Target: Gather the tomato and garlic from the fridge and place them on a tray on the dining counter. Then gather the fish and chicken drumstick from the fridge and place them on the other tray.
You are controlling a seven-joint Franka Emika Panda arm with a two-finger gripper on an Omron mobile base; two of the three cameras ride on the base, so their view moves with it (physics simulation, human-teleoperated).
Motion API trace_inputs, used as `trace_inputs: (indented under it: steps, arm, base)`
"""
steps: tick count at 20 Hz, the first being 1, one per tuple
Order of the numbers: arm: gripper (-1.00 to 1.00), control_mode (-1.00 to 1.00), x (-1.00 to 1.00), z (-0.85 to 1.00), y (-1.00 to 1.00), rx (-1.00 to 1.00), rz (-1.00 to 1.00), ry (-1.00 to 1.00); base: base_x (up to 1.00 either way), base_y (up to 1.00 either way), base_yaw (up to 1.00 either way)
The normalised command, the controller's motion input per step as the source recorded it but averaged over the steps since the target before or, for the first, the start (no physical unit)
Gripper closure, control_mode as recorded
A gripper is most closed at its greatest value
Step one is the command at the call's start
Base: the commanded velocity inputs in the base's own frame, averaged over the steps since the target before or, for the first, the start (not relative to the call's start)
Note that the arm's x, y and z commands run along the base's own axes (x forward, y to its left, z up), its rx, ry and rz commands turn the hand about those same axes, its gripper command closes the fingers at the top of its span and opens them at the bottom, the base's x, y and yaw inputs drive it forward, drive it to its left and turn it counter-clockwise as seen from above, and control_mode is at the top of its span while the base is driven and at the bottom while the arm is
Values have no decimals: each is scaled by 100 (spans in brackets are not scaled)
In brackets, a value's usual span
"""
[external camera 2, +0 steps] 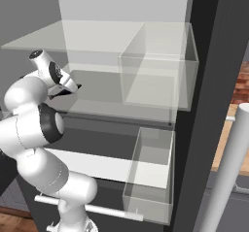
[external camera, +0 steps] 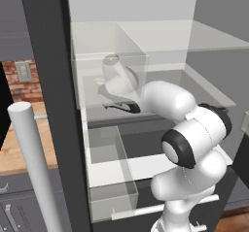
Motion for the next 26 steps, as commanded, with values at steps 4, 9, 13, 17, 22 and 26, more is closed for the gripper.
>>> trace_inputs:
  steps: [4,9,13,17,22,26]
  arm:
    - [-100,-100,0,-13,0,0,0,0]
    - [-100,-100,0,-16,0,0,0,0]
    - [100,-100,0,-18,0,0,0,0]
    - [100,-100,0,-15,0,0,0,0]
    - [100,-100,0,-5,0,0,0,0]
    - [100,-100,0,0,0,0,0,0]
  base:
    - [0,0,0]
    - [0,0,0]
    - [0,0,0]
    - [0,0,0]
    - [0,0,0]
    - [0,0,0]
